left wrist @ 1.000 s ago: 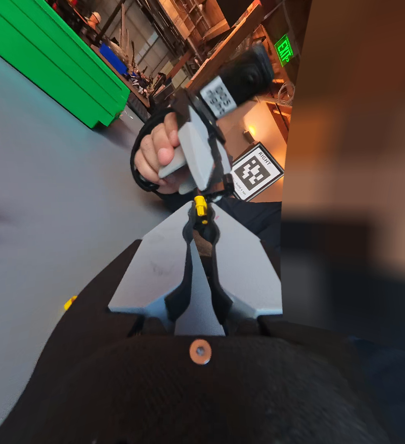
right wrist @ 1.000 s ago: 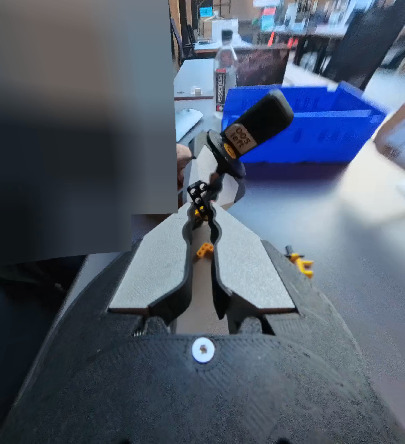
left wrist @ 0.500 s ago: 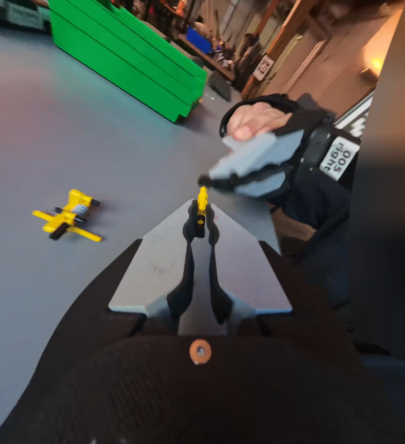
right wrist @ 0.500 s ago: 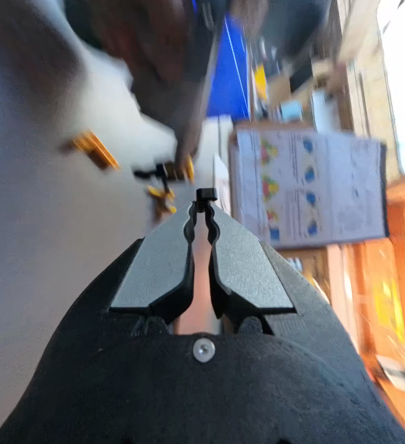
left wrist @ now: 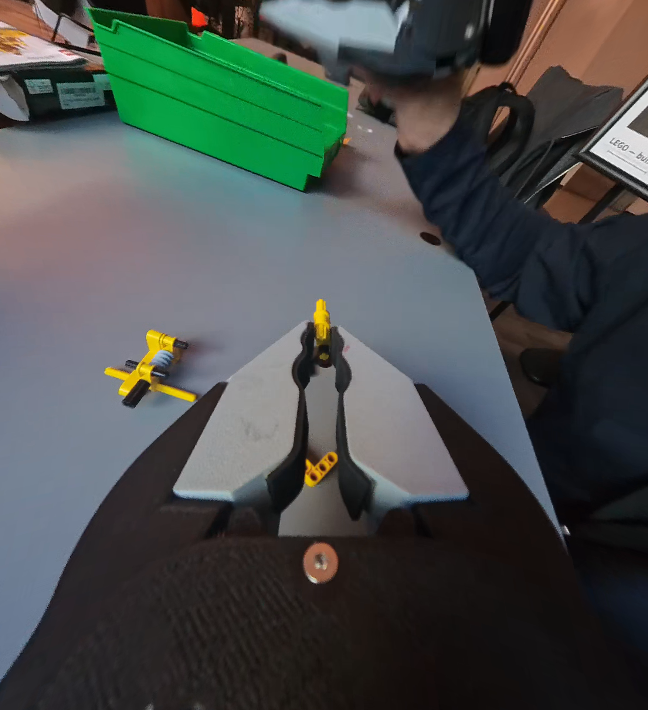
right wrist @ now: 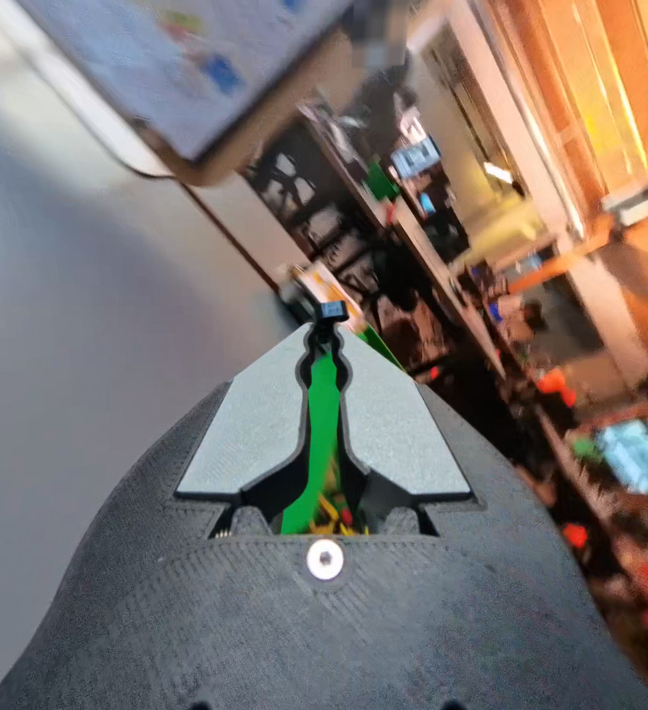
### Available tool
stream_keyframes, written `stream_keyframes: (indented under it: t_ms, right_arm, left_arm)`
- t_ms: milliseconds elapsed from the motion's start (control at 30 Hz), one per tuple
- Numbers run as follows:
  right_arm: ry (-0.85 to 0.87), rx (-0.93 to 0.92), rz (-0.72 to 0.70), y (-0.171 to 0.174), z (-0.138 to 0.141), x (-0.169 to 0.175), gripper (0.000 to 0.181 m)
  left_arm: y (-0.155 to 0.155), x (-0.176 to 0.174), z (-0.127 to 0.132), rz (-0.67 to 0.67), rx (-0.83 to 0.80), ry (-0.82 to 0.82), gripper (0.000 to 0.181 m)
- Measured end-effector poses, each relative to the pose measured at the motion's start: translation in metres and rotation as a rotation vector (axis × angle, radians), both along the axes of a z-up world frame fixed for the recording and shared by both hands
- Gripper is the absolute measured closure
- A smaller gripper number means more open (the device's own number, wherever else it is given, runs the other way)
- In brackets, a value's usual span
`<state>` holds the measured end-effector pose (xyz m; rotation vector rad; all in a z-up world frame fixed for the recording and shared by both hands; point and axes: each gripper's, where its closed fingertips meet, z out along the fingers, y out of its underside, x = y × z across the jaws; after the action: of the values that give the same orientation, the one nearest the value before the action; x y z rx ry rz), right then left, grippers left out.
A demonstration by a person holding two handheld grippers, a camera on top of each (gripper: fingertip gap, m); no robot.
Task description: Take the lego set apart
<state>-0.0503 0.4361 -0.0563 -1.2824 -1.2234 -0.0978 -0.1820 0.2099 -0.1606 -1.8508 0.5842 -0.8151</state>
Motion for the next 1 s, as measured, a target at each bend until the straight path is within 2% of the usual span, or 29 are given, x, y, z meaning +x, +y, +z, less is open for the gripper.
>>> stream_keyframes:
  t_ms: [67,133,200,233,267,300,333,367,400,467,500,600,667,700,767,833,900,1000]
  right_arm:
    - [0.088,-0.167,-0.129,0.032,0.006,0.060,0.176]
    - [0.146,-0.357,-0.205,0.051,-0.015,0.105,0.166]
    - [0.156,-0.520,-0.254,0.064,-0.057,0.132,0.161]
    - [0.114,-0.618,-0.286,0.067,-0.089,0.142,0.157]
    - [0.048,-0.743,-0.319,0.066,-0.123,0.151,0.159]
    - [0.016,-0.820,-0.383,0.069,-0.146,0.161,0.167]
    - [0.026,-0.828,-0.455,0.075,-0.150,0.169,0.181]
    - [0.046,-0.807,-0.470,0.076,-0.142,0.171,0.169]
    - [0.106,-0.729,-0.467,0.079,-0.121,0.169,0.157]
    - [0.224,-0.616,-0.349,0.065,-0.077,0.143,0.134]
    - [0.262,-0.612,-0.240,0.047,-0.061,0.119,0.123]
    - [0.285,-0.774,0.244,-0.055,-0.046,0.019,0.128]
    - [0.229,-0.931,0.617,-0.147,-0.054,-0.041,0.135]
    - [0.191,-0.979,0.712,-0.180,-0.063,-0.062,0.147]
    - [0.154,-1.034,0.806,-0.219,-0.079,-0.092,0.165]
    - [0.168,-1.067,0.867,-0.237,-0.082,-0.110,0.157]
    - [0.151,-1.107,0.892,-0.245,-0.084,-0.118,0.156]
    - [0.165,-1.127,0.942,-0.251,-0.080,-0.119,0.164]
  left_arm:
    - [-0.001,0.003,-0.002,-0.006,0.012,0.019,0.176]
    - [0.001,0.003,-0.005,0.005,0.022,0.043,0.176]
    - [0.001,0.003,-0.006,0.009,0.023,0.048,0.176]
    - [0.001,0.004,-0.006,0.007,0.023,0.045,0.176]
    - [0.001,0.006,-0.006,0.004,0.023,0.036,0.176]
    - [0.001,0.007,-0.004,0.000,0.027,0.024,0.176]
    - [0.000,0.009,-0.002,-0.010,0.036,0.010,0.176]
    - [-0.001,0.011,0.002,-0.022,0.052,-0.007,0.176]
    - [-0.002,0.012,0.005,-0.031,0.068,-0.026,0.176]
    - [-0.005,0.015,0.008,-0.066,0.081,-0.052,0.176]
    - [-0.007,0.017,0.011,-0.088,0.089,-0.072,0.176]
    - [-0.010,0.020,0.021,-0.121,0.128,-0.128,0.176]
    - [-0.012,0.021,0.025,-0.132,0.141,-0.153,0.176]
    - [-0.012,0.021,0.025,-0.132,0.140,-0.159,0.176]
    - [-0.012,0.023,0.026,-0.132,0.137,-0.178,0.176]
    - [-0.014,0.025,0.031,-0.144,0.143,-0.218,0.176]
    - [-0.014,0.026,0.034,-0.146,0.144,-0.247,0.176]
    - [-0.014,0.028,0.032,-0.142,0.147,-0.232,0.176]
